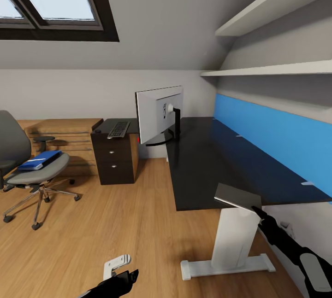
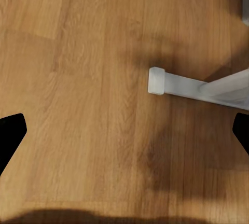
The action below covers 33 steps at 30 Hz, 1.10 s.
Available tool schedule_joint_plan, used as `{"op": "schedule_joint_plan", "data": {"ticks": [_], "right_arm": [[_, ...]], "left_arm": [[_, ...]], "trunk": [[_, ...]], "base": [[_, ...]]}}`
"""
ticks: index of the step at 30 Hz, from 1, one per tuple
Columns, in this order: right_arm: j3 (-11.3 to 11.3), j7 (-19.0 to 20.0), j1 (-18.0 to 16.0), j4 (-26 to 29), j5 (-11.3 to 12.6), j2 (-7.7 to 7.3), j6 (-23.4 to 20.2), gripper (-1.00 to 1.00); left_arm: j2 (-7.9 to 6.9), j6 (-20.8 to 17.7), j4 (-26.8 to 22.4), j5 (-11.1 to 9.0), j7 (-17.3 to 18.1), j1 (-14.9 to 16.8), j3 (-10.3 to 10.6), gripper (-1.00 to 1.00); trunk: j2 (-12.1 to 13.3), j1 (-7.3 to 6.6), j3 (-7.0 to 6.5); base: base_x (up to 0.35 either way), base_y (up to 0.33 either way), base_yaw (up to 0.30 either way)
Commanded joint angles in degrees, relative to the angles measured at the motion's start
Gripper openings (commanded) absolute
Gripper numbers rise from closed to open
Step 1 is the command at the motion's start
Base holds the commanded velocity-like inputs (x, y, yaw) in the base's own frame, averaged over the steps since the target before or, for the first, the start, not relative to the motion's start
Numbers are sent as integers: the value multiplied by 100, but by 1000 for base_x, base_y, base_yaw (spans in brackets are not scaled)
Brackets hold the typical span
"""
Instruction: In the bedroom, organize the workspace by keeping the computer under the desk, ensuring the monitor is on the desk, placing the keyboard on the desk next to the monitor, placing the mouse on the desk next to the keyboard, moving the folder from the swivel chair onto the desk next to the mouse, stacking the notebook on top of the folder with the pen on top of the notebook, and positioning the swivel chair next to the desk.
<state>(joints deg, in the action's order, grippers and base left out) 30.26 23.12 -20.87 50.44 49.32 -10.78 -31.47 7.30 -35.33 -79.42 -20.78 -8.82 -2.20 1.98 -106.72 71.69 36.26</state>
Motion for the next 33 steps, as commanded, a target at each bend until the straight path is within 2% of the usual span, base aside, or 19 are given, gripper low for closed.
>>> {"op": "schedule_joint_plan", "data": {"ticks": [1, 11, 21, 33], "right_arm": [[16, 8, -4, 11, 25, 6, -29, 100], [16, 9, -4, 18, 25, 6, -26, 100], [15, 9, -4, 16, 25, 6, -26, 100], [19, 9, -4, 12, 25, 6, -26, 100]], "left_arm": [[-1, -12, 199, -52, -50, 0, 5, 100], [-1, 56, 259, -49, -50, 0, 13, 100], [-1, 78, 260, -49, -50, 0, 7, 100], [6, 79, 260, -49, -50, 0, 13, 100]], "trunk": [[-3, 0, 5], [-3, 0, 5], [-3, 0, 5], [358, -198, -157]], "base": [[0, 0, 0], [102, 0, 0], [10, 0, 0], [0, 0, 0]]}}
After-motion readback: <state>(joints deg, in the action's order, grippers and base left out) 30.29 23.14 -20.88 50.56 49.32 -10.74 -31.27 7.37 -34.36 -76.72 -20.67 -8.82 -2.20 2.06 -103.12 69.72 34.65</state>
